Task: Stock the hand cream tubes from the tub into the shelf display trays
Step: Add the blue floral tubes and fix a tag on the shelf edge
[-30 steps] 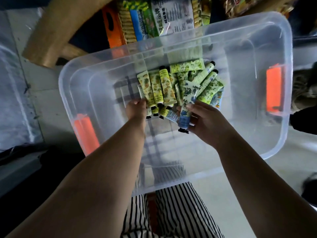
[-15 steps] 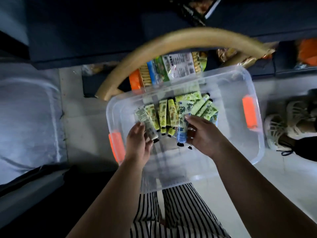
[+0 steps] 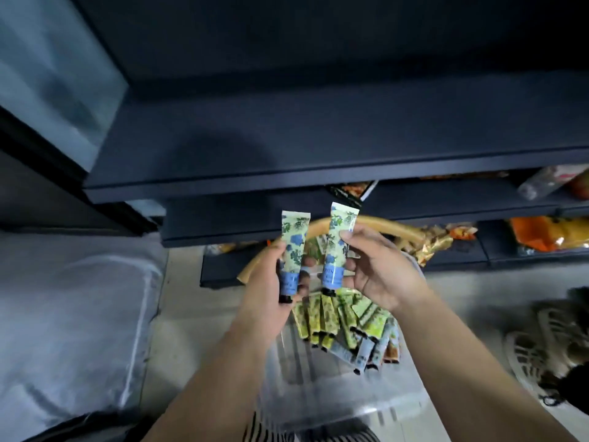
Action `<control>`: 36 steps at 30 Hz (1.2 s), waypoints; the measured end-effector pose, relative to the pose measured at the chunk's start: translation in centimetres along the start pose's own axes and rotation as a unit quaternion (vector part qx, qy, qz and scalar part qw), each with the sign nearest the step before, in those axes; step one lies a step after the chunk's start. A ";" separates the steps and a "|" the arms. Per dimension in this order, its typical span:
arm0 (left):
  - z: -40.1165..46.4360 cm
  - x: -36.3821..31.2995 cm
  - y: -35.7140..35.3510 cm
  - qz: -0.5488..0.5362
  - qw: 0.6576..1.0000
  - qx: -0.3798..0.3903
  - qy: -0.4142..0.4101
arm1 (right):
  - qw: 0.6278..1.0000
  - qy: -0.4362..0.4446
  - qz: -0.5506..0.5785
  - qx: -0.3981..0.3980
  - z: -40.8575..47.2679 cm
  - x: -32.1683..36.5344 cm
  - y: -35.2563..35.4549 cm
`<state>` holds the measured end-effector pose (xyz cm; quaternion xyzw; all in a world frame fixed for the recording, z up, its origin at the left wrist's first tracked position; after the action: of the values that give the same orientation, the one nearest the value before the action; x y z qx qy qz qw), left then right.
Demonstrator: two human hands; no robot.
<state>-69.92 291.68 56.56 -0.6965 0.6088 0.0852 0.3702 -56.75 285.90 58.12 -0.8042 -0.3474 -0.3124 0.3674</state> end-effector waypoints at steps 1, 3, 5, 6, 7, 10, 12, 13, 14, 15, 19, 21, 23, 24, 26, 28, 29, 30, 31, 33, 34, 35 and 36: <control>-0.9 -1.3 -0.5 0.019 0.999 0.008 -0.024 | 1.000 0.011 -0.005 0.003 -0.3 1.2 -0.7; -2.8 -3.6 -1.5 0.068 0.994 0.018 -0.078 | 0.999 0.035 -0.018 0.021 -0.8 3.2 -2.2; -4.6 -6.0 -2.3 0.084 0.985 0.038 -0.148 | 0.996 0.068 -0.036 0.043 -1.6 5.4 -4.1; -5.4 -7.3 -2.7 0.077 0.978 0.053 -0.185 | 0.994 0.084 -0.050 0.054 -1.9 6.4 -5.0; -6.1 -8.7 -3.1 0.067 0.971 0.068 -0.220 | 0.991 0.100 -0.066 0.064 -2.4 7.6 -6.1; -8.4 -13.3 -4.4 0.052 0.939 0.114 -0.319 | 0.971 0.165 -0.150 0.088 -3.4 11.1 -8.9; -9.6 -16.5 -5.2 0.059 0.913 0.133 -0.380 | 0.950 0.217 -0.204 0.096 -4.2 13.9 -10.9; -10.2 -17.9 -5.7 0.061 0.902 0.140 -0.403 | 0.940 0.240 -0.220 0.103 -4.6 15.3 -11.9; -10.7 -19.5 -6.2 0.057 0.893 0.148 -0.422 | 0.930 0.262 -0.231 0.111 -5.2 16.8 -13.0; -11.2 -20.8 -6.7 0.049 0.886 0.156 -0.435 | 0.924 0.279 -0.235 0.115 -5.8 18.2 -14.0; -12.3 -25.9 -8.5 0.037 0.853 0.195 -0.483 | 0.911 0.337 -0.215 0.105 -7.4 23.5 -17.0; -12.5 -28.0 -9.1 0.038 0.838 0.207 -0.504 | 0.903 0.363 -0.206 0.100 -7.7 25.6 -18.1; -12.4 -29.9 -9.7 0.043 0.825 0.207 -0.523 | 0.894 0.385 -0.211 0.091 -7.5 27.5 -19.0; -12.4 -31.0 -10.0 0.050 0.818 0.204 -0.535 | 0.888 0.396 -0.218 0.084 -7.3 28.6 -19.4; -12.1 -33.4 -10.5 0.081 0.803 0.196 -0.556 | 0.878 0.413 -0.234 0.061 -6.8 30.5 -20.5; -11.4 -35.8 -11.0 0.128 0.794 0.197 -0.561 | 0.871 0.427 -0.242 0.028 -6.1 32.4 -21.4; -10.9 -37.2 -11.3 0.149 0.789 0.195 -0.563 | 0.866 0.435 -0.249 0.009 -5.6 33.4 -21.9; -10.4 -38.4 -11.6 0.167 0.784 0.187 -0.568 | 0.859 0.441 -0.260 -0.009 -5.1 34.4 -22.4; -9.9 -39.8 -12.0 0.178 0.778 0.177 -0.576 | 0.851 0.447 -0.273 -0.026 -4.5 35.3 -22.9; -9.1 -42.0 -12.9 0.187 0.767 0.161 -0.592 | 0.832 0.456 -0.310 -0.054 -3.4 37.0 -23.8; -8.7 -42.9 -13.4 0.196 0.760 0.157 -0.599 | 0.822 0.460 -0.329 -0.067 -2.9 37.7 -24.3; -8.4 -43.7 -13.9 0.213 0.751 0.152 -0.607 | 0.813 0.463 -0.346 -0.075 -2.4 38.4 -24.8; -8.1 -44.4 -14.4 0.232 0.741 0.148 -0.613 | 0.804 0.466 -0.361 -0.078 -1.9 39.0 -25.3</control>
<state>-70.36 321.30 93.54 -0.2680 0.3978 0.4861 0.7305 -55.17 309.55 98.08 -0.4039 -0.3740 -0.7860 0.2815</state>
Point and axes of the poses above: each hand's wrist, its own z-axis towards the middle knuckle, its own y-axis out of the back of the hand, x = y × z, the point moved 2 cm from there along z, towards the middle knuckle, and after that the axes turned 8 degrees about -z, right-handed, at the moved point
